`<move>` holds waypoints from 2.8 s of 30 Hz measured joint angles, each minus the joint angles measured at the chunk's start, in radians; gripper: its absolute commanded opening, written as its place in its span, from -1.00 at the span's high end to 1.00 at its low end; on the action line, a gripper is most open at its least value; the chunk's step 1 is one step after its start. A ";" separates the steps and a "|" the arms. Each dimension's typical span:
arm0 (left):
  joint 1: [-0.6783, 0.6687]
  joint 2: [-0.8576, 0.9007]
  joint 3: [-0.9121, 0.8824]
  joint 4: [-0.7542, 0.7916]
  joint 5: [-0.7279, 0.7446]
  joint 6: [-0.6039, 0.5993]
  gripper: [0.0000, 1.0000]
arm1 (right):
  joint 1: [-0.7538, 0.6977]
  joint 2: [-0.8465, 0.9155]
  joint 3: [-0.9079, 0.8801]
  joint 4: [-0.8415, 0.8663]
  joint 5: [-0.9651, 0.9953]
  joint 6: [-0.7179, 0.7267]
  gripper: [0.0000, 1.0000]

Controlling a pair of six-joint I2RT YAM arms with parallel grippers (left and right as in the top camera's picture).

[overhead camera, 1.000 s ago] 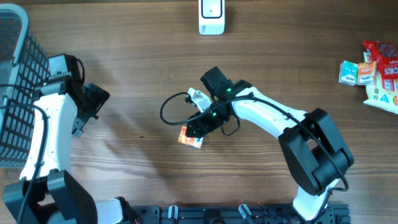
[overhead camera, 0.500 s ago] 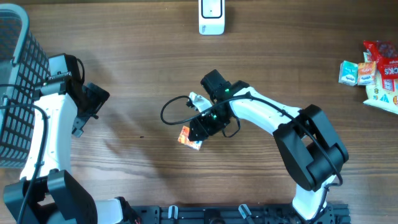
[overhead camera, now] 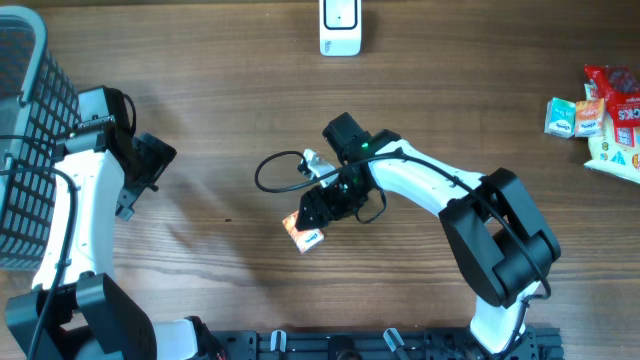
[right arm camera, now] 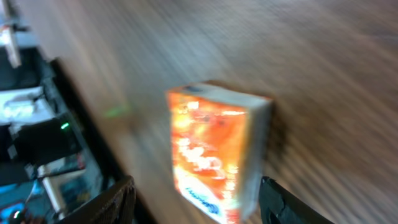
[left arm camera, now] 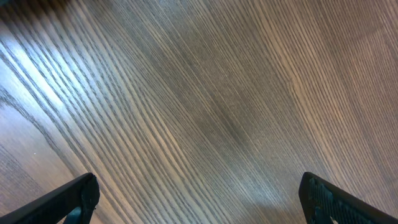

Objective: Scan the item barcode

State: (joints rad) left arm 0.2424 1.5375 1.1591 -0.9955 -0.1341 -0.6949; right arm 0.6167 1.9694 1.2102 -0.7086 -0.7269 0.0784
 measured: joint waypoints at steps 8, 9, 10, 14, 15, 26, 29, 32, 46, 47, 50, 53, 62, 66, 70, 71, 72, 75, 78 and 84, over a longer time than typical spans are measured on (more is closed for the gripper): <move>0.000 0.000 0.000 0.002 0.000 0.000 -1.00 | 0.000 0.006 0.000 0.013 0.108 0.079 -0.10; 0.000 0.000 0.000 0.002 0.000 0.000 -1.00 | 0.000 0.010 0.000 0.014 0.111 0.084 -0.10; 0.000 0.000 0.000 0.004 0.000 0.000 -1.00 | 0.000 0.014 0.000 0.013 0.115 0.092 -0.10; 0.000 0.000 0.000 0.005 0.000 0.000 -1.00 | 0.000 0.019 0.000 0.006 0.116 0.113 -0.09; 0.000 0.000 0.000 0.005 0.000 0.000 -1.00 | 0.000 0.019 0.000 -0.001 0.108 0.115 -0.09; 0.000 0.000 0.000 0.011 0.000 0.000 -1.00 | 0.073 0.019 0.000 0.014 0.139 0.245 0.04; 0.000 0.000 0.000 0.011 0.000 0.000 -1.00 | 0.079 0.019 0.000 0.014 0.168 0.298 0.33; 0.000 0.000 0.000 0.011 0.000 0.000 -1.00 | 0.079 0.019 0.000 0.014 0.180 0.331 0.79; 0.000 0.000 0.000 0.011 0.000 0.000 -1.00 | 0.030 0.019 0.003 0.027 0.063 0.334 0.91; 0.000 0.000 0.000 0.011 0.000 0.000 -1.00 | 0.005 0.019 0.005 0.045 0.010 0.317 0.92; 0.000 0.000 0.000 0.011 0.000 0.000 -1.00 | -0.109 0.019 0.015 0.088 -0.179 0.262 0.91; 0.000 0.000 0.000 0.010 0.000 0.000 -1.00 | -0.209 0.019 0.019 0.098 -0.317 0.220 0.91; 0.000 0.000 0.000 0.011 0.000 0.000 -1.00 | -0.409 0.019 0.019 0.214 -0.716 0.149 0.92; 0.000 0.000 0.000 0.011 0.000 0.000 -1.00 | -0.435 0.019 0.019 0.298 -0.801 0.191 0.92; 0.000 0.000 0.000 0.011 0.000 0.000 -1.00 | -0.437 0.019 0.019 0.382 -0.832 0.269 0.92; 0.000 0.000 0.000 0.011 0.000 0.000 -1.00 | -0.436 0.019 0.019 0.405 -0.832 0.298 0.92; 0.000 0.000 0.000 0.011 0.000 0.000 -1.00 | -0.436 0.019 0.019 0.423 -0.832 0.315 0.92; 0.000 0.000 0.000 0.011 0.000 0.000 -1.00 | -0.436 0.019 0.017 0.522 -0.832 0.414 0.92; 0.000 0.000 0.000 0.012 0.000 0.000 -1.00 | -0.436 0.019 0.020 0.660 -0.832 0.509 0.92; 0.000 0.000 0.000 0.011 0.000 0.000 -1.00 | -0.436 0.019 0.022 0.866 -0.833 0.710 0.92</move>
State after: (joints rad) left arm 0.2424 1.5375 1.1591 -0.9848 -0.1337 -0.6952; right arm 0.1802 1.9881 1.2324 0.1570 -1.5597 0.7887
